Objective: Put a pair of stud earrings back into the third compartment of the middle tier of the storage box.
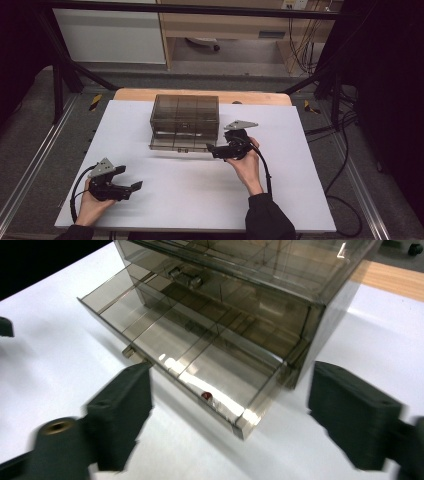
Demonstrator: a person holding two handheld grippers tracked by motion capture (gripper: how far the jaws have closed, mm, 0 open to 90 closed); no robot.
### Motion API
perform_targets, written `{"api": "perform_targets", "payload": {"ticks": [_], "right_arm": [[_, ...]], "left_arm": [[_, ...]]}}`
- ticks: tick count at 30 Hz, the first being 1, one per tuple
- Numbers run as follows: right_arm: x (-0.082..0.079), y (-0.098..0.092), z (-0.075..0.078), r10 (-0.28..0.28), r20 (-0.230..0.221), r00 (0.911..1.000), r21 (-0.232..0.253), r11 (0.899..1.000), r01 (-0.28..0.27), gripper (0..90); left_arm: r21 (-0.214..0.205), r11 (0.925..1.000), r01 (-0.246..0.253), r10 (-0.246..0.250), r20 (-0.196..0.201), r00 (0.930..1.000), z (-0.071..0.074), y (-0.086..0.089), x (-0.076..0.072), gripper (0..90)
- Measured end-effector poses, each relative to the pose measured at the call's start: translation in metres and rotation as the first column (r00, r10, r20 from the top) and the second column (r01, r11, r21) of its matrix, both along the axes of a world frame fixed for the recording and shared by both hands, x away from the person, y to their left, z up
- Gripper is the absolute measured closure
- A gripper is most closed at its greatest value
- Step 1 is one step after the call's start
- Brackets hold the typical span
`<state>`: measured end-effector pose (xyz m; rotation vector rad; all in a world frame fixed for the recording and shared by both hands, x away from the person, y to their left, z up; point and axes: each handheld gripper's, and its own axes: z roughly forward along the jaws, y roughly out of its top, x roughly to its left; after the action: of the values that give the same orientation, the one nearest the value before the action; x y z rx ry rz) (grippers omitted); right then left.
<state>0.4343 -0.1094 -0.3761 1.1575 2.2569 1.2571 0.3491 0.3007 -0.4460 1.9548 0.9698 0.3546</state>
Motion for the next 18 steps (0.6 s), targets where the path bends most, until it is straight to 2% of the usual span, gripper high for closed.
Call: {"api": "perform_targets", "payload": {"ticks": [5, 18], "right_arm": [[-0.009, -0.014, -0.001, -0.003, 0.009, 1.0, -0.001, 1.0, 0.003, 5.8], [-0.031, -0.054, -0.009, -0.011, 0.013, 0.9999, 0.006, 1.0, 0.011, 3.3]], "left_arm": [[-0.001, 1.0, 0.001, -0.001, 0.0, 1.0, 0.0, 0.0, 0.0, 5.4], [-0.003, 1.0, -0.001, 0.001, -0.001, 1.0, 0.0, 0.0, 0.0, 5.4]]}}
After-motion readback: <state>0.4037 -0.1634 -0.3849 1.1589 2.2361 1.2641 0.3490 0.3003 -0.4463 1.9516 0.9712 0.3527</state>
